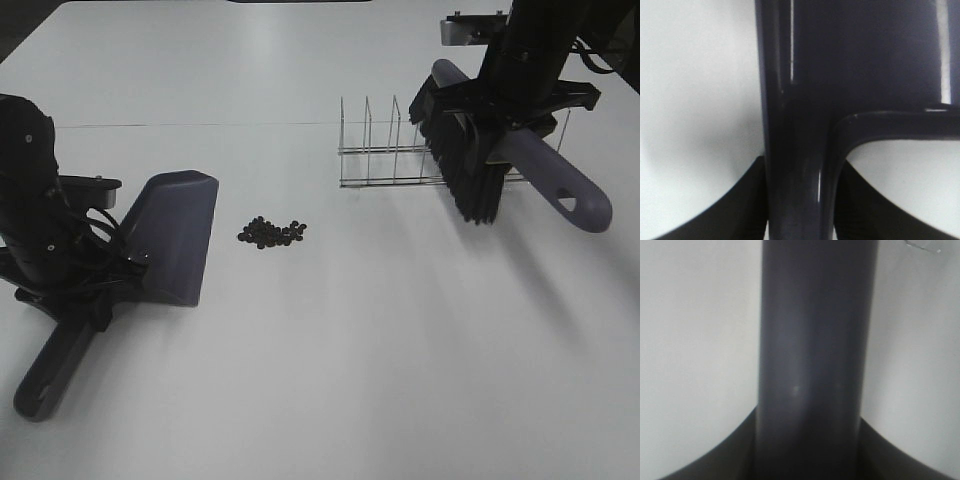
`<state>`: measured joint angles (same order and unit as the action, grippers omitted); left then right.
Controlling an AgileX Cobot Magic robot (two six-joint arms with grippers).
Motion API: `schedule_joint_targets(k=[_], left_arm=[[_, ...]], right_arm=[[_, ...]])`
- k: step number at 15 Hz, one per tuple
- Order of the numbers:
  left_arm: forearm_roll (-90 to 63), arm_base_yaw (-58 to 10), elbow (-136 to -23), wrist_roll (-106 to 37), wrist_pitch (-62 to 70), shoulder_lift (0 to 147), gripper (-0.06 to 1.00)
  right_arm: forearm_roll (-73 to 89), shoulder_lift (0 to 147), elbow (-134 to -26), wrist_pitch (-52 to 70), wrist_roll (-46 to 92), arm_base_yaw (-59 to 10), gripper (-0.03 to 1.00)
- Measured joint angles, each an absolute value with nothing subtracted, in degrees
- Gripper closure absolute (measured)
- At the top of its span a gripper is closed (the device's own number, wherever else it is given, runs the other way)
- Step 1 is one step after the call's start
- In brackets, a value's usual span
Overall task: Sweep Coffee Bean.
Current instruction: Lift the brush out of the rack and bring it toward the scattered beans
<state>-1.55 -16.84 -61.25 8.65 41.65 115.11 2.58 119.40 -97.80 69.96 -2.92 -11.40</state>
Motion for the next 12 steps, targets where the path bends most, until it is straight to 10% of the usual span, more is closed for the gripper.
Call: schedule_joint_targets(k=[12], left_arm=[[-1.6,-16.8,-61.2,8.7,41.7,115.1,0.61]], right_arm=[[-2.8,110.8,-88.9,70.0,-6.6,-11.4,0.68]])
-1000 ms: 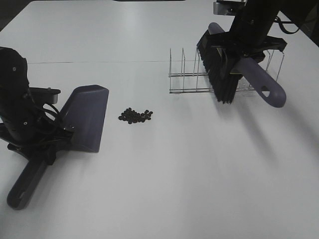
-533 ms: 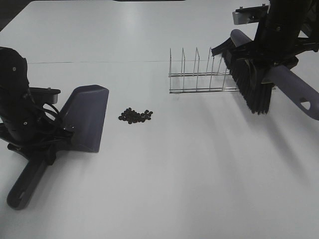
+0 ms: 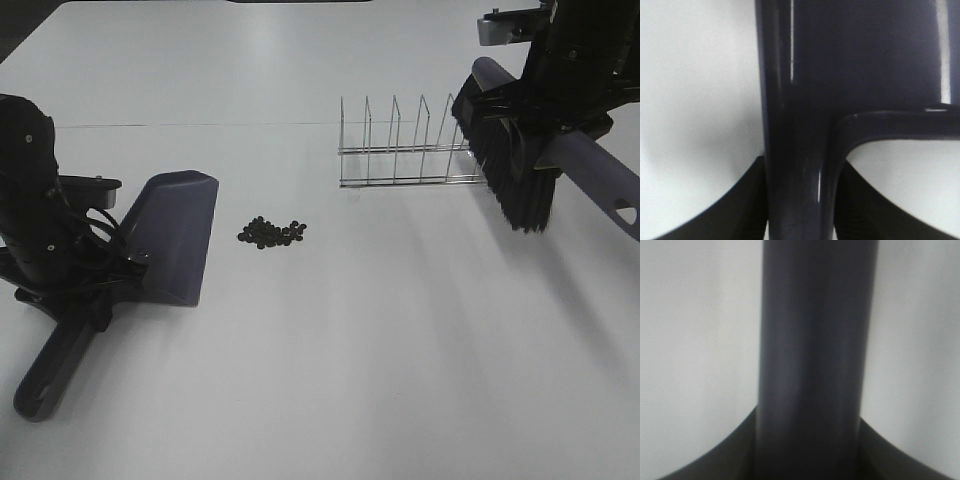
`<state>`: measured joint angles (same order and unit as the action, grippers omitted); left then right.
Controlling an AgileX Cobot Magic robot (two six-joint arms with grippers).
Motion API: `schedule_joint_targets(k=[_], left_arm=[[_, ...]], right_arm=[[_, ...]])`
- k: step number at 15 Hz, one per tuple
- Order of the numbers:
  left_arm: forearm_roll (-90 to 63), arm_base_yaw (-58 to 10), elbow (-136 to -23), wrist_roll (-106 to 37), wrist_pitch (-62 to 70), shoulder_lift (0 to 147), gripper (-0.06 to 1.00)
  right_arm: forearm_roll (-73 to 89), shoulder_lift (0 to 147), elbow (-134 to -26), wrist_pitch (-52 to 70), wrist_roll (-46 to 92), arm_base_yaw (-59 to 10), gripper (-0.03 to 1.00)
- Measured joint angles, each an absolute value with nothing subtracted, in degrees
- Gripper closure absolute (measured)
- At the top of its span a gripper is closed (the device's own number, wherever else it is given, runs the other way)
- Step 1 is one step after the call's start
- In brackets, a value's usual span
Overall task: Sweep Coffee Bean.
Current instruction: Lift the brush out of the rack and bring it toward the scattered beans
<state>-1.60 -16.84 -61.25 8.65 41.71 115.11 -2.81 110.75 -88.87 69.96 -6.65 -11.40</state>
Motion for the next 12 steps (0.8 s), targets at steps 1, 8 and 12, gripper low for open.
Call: schedule_joint_targets(k=[1,8,12], left_arm=[[-1.6,-16.8,-61.2,8.7,41.8,115.1,0.61],[-1.6,-16.8,-61.2,8.7,41.8,115.1,0.61],[-2.5,-16.8,-61.2,8.7,41.9,115.1,0.61]], right_arm=[[-2.8,110.0,-88.9,70.0,-6.6,-11.4,0.68],[-3.3,107.7,-88.9,70.1,-7.6,-12.3,0.68],[-7.7,109.8,-88.9,70.1,-10.7,-24.2,0.68]])
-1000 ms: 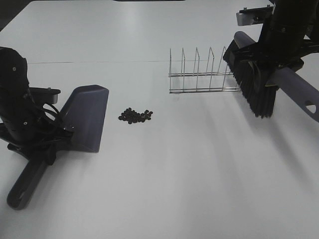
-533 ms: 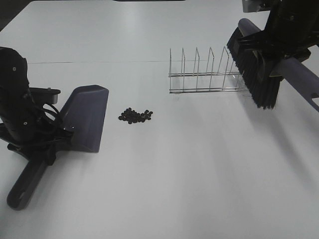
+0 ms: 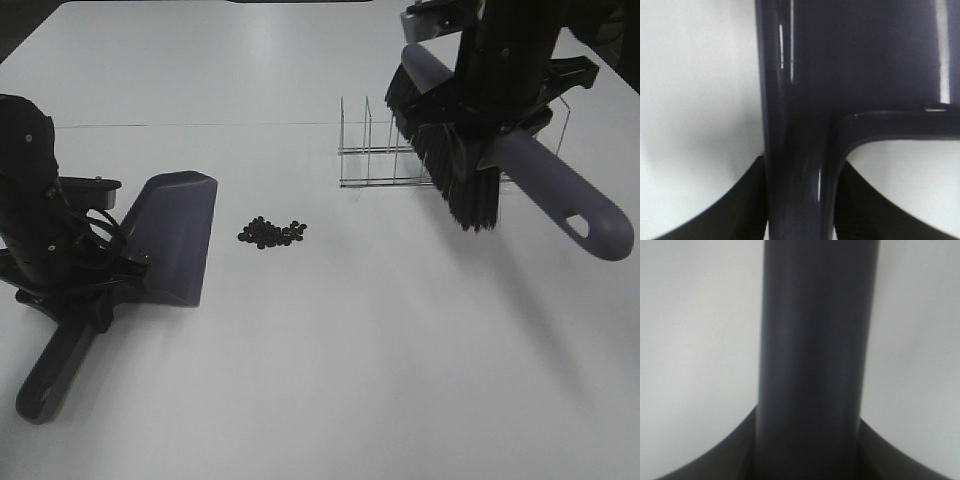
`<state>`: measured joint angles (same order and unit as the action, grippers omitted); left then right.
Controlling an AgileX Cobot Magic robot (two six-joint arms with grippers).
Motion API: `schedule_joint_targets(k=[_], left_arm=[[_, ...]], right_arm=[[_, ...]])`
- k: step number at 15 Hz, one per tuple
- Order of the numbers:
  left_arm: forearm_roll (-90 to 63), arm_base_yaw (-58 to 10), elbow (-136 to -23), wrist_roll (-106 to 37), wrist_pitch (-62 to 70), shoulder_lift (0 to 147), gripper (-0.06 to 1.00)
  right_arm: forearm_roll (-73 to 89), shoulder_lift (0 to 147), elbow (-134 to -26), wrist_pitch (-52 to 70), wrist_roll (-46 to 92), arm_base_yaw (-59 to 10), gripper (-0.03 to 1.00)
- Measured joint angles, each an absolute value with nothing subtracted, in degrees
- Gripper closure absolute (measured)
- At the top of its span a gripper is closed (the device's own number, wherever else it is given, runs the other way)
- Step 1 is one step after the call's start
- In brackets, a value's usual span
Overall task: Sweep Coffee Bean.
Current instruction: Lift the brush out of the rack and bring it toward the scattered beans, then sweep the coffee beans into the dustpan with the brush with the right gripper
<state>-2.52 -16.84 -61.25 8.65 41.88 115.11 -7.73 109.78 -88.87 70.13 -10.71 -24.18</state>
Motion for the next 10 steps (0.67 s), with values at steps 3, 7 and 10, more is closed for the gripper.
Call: schedule_joint_targets(k=[3,7,10], left_arm=[[-2.5,-16.8,-61.2,8.7,41.9,115.1,0.61],[-2.5,-16.8,-61.2,8.7,41.9,115.1,0.61],[-2.5,-16.8,-61.2,8.7,41.9,115.1,0.61]], right_arm=[[-10.6,115.2,-89.0,70.1,-12.5,-27.4,0.68],[-14.2,124.4,-95.2,70.4,-13.1,-28.0,0.68],[-16.2,126.9,-98.8,70.8,-13.1,-28.0,0.68]])
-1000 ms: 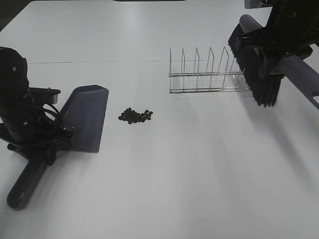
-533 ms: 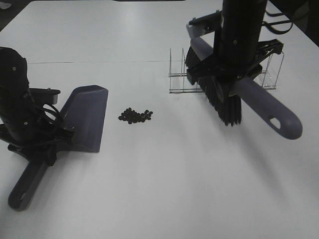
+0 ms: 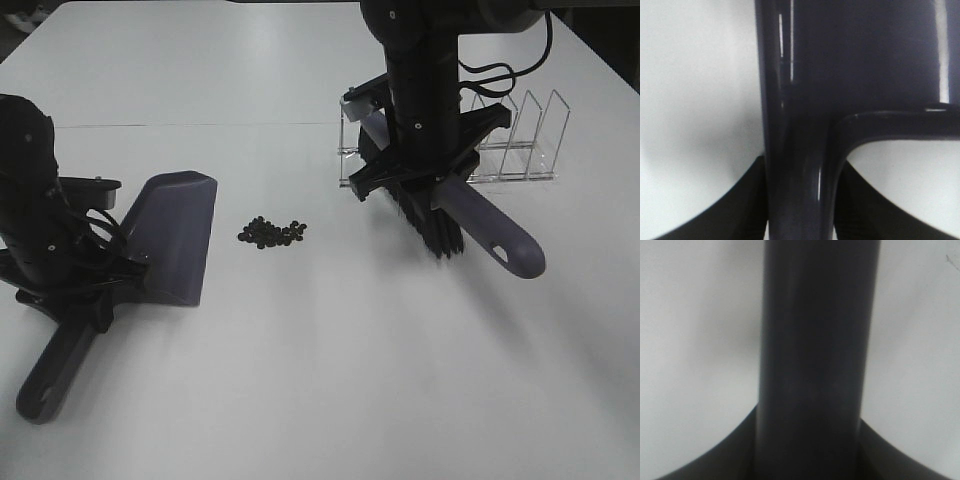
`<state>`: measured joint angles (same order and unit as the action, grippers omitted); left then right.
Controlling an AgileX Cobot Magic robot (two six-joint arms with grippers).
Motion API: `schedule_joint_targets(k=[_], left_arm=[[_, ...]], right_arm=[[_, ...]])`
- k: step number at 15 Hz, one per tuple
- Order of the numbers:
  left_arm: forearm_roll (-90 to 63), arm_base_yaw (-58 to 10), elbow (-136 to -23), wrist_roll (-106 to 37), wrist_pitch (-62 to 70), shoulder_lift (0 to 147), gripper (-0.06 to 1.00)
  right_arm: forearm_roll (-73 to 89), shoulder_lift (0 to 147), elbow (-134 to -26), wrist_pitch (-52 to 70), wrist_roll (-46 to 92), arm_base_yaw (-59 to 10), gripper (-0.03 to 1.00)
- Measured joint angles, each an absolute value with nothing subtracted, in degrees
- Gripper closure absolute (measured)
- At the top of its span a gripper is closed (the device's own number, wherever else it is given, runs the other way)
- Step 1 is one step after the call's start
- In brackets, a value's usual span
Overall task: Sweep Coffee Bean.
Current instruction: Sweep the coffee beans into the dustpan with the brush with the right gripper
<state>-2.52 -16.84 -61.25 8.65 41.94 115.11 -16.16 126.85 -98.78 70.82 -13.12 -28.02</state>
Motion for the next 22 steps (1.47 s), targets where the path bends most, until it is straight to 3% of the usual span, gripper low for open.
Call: schedule_joint_targets(k=[7,13,22], left_arm=[[-2.6,-16.8,-61.2,7.7,41.9,115.1,0.61],[-2.6,-16.8,-61.2,6.7,41.9,115.1,0.61],[-2.6,-16.8,-61.2,6.2,41.6,115.1,0.61]], right_arm=[[-16.0,132.1,-103.9,71.9,-15.5,-28.7,0.68],[-14.7,131.8,-104.0,70.4,-14.4,-37.1,0.68],[-22.1,130.8,-104.0,70.4,-14.0,-37.8,0.68]])
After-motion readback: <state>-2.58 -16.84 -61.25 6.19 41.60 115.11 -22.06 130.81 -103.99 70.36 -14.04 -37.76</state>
